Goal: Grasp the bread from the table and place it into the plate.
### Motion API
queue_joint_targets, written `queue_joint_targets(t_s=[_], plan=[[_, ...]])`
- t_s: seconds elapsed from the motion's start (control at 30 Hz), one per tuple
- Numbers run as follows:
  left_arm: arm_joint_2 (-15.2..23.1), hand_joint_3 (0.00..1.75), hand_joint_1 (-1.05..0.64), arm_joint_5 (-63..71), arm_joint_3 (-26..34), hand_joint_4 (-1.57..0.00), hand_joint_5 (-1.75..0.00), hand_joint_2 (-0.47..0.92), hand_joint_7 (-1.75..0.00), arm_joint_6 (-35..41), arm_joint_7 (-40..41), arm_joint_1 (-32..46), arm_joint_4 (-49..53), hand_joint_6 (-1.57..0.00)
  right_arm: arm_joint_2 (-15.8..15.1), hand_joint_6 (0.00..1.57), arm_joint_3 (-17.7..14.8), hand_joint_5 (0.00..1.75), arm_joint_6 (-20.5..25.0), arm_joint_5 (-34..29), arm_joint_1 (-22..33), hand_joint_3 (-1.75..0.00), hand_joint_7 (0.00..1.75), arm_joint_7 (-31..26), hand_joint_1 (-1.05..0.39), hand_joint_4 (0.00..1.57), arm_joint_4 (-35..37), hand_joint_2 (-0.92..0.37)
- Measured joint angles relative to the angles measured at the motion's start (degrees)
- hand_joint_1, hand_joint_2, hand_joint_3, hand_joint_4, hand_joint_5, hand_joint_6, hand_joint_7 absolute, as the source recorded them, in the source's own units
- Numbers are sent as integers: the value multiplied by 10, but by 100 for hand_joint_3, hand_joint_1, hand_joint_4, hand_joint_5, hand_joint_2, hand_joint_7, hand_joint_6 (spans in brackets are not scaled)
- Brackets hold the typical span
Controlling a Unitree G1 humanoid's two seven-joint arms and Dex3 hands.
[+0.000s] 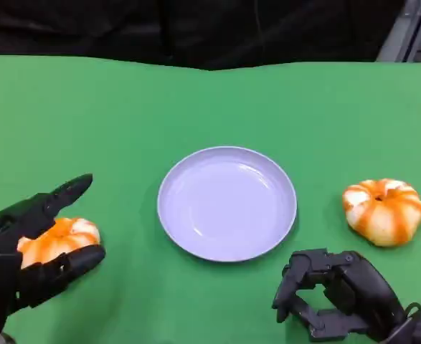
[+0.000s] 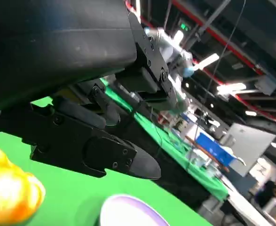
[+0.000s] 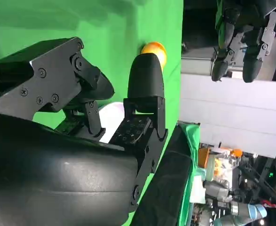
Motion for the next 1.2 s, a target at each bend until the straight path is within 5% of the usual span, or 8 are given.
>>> queue_joint_targets(t_s=[0.2, 0.67, 0.87, 1.2], plan=[[5, 6, -70, 17, -12, -81, -1, 92, -1, 12, 27, 3, -4, -72, 0, 94, 0, 133, 0, 0, 0, -105, 103, 0, 11, 92, 0, -61], [78, 12, -80, 149, -39, -65, 0, 92, 0, 180, 90, 27, -43, -56, 0, 94, 0, 132, 0, -1, 0, -103, 102, -2, 11, 92, 0, -61], [126, 17, -85, 158, -77, -62, -1, 92, -1, 271, 77, -7, 52, -55, -1, 94, -1, 132, 0, -1, 1, -104, 102, -3, 12, 91, 0, -61], [151, 19, -86, 131, -126, -63, -1, 92, -1, 278, 86, -38, 124, -56, -1, 94, 0, 132, 0, -1, 1, -105, 102, -6, 11, 91, -2, -60]])
